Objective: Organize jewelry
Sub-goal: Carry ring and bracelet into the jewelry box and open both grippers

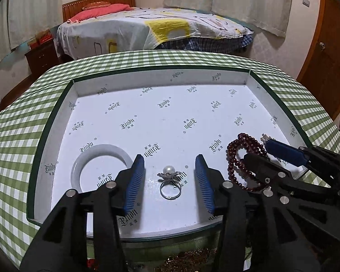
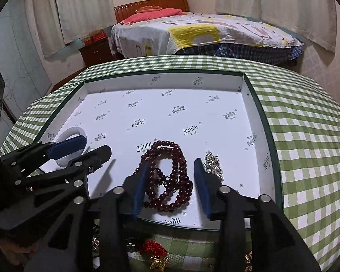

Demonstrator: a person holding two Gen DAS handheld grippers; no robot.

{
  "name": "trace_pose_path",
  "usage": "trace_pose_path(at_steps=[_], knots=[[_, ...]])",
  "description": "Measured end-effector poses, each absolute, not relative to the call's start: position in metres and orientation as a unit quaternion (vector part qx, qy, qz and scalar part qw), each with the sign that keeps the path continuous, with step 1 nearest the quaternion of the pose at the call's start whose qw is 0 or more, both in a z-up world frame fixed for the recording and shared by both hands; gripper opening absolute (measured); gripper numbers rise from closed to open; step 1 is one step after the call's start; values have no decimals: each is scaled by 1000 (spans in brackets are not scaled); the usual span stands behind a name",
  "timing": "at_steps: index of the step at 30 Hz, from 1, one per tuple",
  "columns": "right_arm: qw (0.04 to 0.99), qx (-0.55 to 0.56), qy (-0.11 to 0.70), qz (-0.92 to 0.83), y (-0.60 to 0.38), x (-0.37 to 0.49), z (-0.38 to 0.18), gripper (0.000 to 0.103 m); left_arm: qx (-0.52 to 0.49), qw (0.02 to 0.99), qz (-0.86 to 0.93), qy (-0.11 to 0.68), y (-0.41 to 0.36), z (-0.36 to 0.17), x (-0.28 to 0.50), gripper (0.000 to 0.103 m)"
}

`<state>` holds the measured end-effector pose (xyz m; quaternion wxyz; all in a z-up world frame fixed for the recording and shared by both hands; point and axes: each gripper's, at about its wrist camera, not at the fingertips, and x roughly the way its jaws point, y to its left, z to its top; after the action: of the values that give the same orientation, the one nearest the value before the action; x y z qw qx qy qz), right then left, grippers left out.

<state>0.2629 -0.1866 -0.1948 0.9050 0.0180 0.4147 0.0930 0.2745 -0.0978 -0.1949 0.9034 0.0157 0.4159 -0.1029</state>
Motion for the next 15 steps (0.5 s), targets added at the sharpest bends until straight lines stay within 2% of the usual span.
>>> trace_pose_path(at_steps=[4, 7, 15], knots=[[911, 10, 403, 89, -186, 260, -186, 41, 12, 904, -102, 415, -96, -190, 272, 50], [917, 10, 389, 87, -187, 253, -175, 41, 8, 909, -100, 403, -92, -181, 266, 56], [930, 15, 360, 78, -194, 218, -148, 41, -2, 917, -95, 389, -77, -157, 236, 57]])
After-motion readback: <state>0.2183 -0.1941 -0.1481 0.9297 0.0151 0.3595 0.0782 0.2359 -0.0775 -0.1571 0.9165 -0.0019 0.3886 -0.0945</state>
